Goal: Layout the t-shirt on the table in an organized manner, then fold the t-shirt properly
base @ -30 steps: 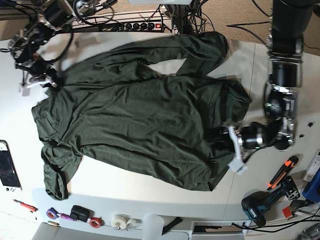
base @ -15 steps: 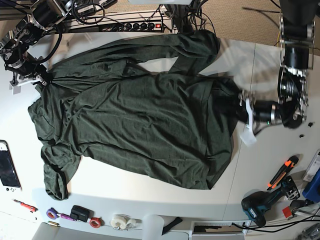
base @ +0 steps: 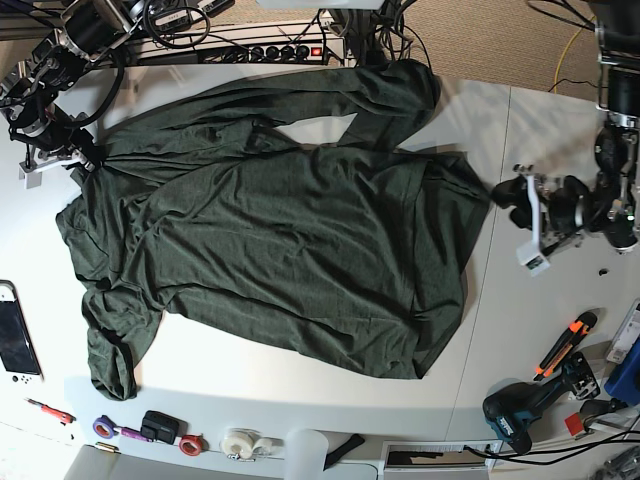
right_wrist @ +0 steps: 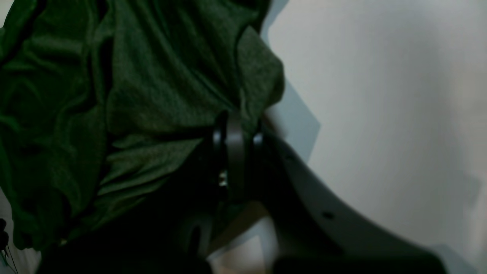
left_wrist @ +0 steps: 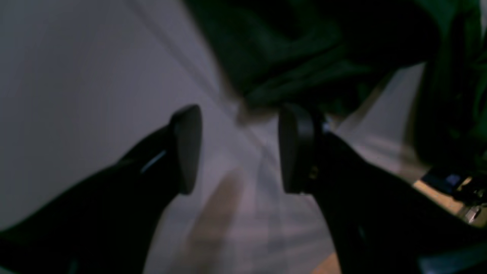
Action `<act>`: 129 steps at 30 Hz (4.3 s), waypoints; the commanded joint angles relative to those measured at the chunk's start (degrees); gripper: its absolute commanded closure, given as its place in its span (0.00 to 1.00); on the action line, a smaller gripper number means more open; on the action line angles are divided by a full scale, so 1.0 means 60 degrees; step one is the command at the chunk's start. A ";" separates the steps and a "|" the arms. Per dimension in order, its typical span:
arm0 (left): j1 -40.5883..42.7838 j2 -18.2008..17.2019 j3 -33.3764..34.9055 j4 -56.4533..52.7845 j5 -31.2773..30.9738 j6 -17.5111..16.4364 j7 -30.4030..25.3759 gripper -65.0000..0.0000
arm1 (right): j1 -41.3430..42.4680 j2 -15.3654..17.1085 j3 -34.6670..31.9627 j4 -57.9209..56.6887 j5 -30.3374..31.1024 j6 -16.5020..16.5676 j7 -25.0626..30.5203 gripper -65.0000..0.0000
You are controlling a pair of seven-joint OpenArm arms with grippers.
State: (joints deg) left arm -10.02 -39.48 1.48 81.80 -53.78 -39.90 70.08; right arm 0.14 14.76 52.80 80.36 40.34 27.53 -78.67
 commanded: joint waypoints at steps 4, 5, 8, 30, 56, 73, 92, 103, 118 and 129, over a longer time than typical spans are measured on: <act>-0.0153 -0.0324 -0.0080 0.0160 -0.0226 -0.0017 -0.0204 0.54 | 0.0076 0.0215 0.0022 0.0109 0.0062 0.0200 0.0000 1.00; -0.0109 -0.0324 -0.0069 0.0226 -0.0109 -0.0017 -0.0328 0.54 | 0.0076 0.0215 0.0022 0.0109 0.0058 0.0200 0.0000 1.00; 0.0160 -0.0324 0.0069 0.0747 0.0790 -0.0017 -0.1177 0.54 | 0.0076 0.0215 0.0022 0.0109 0.0080 0.0200 0.0000 1.00; 0.0583 -0.1220 0.2936 0.1614 0.7872 -0.0017 -0.6495 0.54 | 0.0076 0.0219 0.0022 0.0109 0.0131 0.0393 -0.0025 1.00; 0.1115 -0.1617 0.4102 0.2623 0.9967 -0.0017 -0.8018 0.59 | 0.0080 0.0401 0.0022 0.0109 0.0208 0.0623 0.0015 1.00; 0.1115 -0.1016 0.4109 0.1752 1.0797 -0.0017 -0.9202 0.58 | 0.0080 0.0397 0.0022 0.0109 0.0215 0.0627 0.0007 1.00; 0.0871 -0.0896 0.4098 0.1574 1.0018 -0.0017 -0.9078 1.00 | 0.0091 0.0637 0.0022 0.0109 0.0634 0.0812 0.0182 1.00; -0.0299 -0.1672 0.4098 0.2124 0.7002 -0.0017 -0.7293 1.00 | 0.0142 0.2922 0.0022 0.0106 0.0619 0.0769 0.0277 1.00; -0.0284 -0.2357 0.4102 0.2124 0.3395 -0.0017 -0.3614 1.00 | 0.0131 0.3464 0.0018 0.0091 -0.0302 0.0761 0.0561 1.00; 0.0102 -0.2353 0.4102 0.2124 0.2441 -0.0017 -0.2677 0.53 | 0.0131 0.3071 0.0018 0.0091 -0.0306 0.0769 0.0492 1.00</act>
State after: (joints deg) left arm -8.43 -52.25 26.79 94.02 -39.27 -40.10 54.00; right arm 0.30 31.24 52.49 80.18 37.98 32.23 -77.12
